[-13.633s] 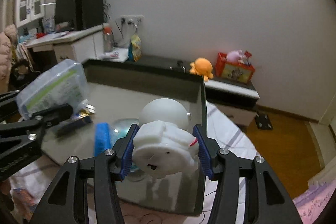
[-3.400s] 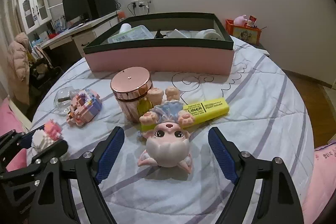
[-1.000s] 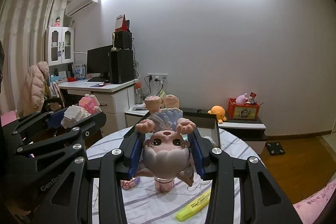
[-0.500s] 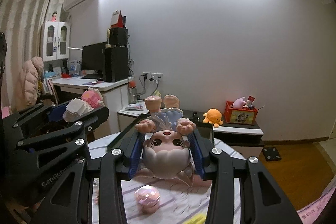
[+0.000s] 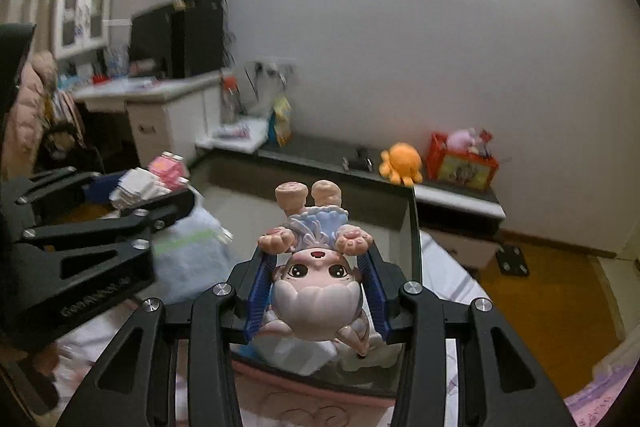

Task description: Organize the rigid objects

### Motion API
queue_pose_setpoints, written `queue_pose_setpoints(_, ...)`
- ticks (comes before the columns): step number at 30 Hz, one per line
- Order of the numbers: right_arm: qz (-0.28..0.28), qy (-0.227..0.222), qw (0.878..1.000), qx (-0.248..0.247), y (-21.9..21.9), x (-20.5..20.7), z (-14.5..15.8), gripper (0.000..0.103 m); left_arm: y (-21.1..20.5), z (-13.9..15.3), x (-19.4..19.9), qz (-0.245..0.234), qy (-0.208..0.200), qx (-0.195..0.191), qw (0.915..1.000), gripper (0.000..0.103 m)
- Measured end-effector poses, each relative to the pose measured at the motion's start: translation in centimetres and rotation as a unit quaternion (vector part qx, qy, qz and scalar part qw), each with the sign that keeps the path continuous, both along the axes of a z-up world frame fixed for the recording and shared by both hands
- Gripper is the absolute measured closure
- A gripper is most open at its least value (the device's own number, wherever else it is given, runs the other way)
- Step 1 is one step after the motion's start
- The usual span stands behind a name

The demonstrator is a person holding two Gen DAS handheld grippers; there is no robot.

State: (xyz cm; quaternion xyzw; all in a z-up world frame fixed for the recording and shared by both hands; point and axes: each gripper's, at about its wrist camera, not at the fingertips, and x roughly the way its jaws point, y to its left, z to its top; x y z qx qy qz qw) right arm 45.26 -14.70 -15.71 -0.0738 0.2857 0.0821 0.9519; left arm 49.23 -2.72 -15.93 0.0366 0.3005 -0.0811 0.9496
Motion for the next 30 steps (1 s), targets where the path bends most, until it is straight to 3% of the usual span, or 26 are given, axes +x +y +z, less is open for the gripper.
queue_pose_setpoints(5,-0.027,0.03,0.999,-0.001,-1.6,1.2,-1.9,0.06,-0.4,-2.2,1.5,-0.001,0.034,0.008,0.9994,0.058)
queue_pose_setpoints(8,-0.026,0.032,0.999,0.0,-1.8,1.2,-1.8,0.059,-0.9,-2.2,1.5,-0.006,0.033,0.017,0.9993,0.058)
queue_pose_setpoints(10,-0.025,0.036,0.999,0.003,-1.8,1.9,-1.7,0.058,-0.9,-2.1,1.4,-0.004,0.031,0.018,0.9994,0.044)
queue_pose_setpoints(11,-0.026,0.037,0.999,0.006,-1.8,1.9,-1.7,0.051,-0.9,-1.9,1.1,-0.004,0.03,0.016,0.9994,0.031)
queue_pose_setpoints(12,-0.031,0.037,0.999,0.007,-1.8,1.7,-1.6,0.045,-0.8,-1.7,0.7,-0.005,0.026,0.012,0.9996,0.026)
queue_pose_setpoints(14,-0.036,0.021,0.999,0.012,-1.9,1.0,-0.9,0.024,-0.2,-0.9,0.0,0.002,0.015,0.013,0.9998,0.023)
queue_pose_setpoints(16,-0.038,0.005,0.999,0.015,-2.1,-0.1,0.2,0.023,0.5,0.1,-1.0,0.012,0.004,0.006,0.9999,0.01)
queue_pose_setpoints(22,-0.021,-0.041,0.998,0.043,-1.8,-5.1,4.4,0.02,2.3,3.8,-6.3,0.023,-0.044,-0.015,0.9987,0.001)
queue_pose_setpoints(27,-0.007,-0.087,0.995,0.052,-0.9,-11.3,7.2,0.016,3.7,6.7,-13.9,0.05,-0.119,-0.025,0.9913,0.0)
queue_pose_setpoints(30,-0.004,-0.11,0.993,0.05,-0.4,-15.1,8.1,0.015,4.4,7.7,-17.8,0.047,-0.139,-0.04,0.9883,0.0)
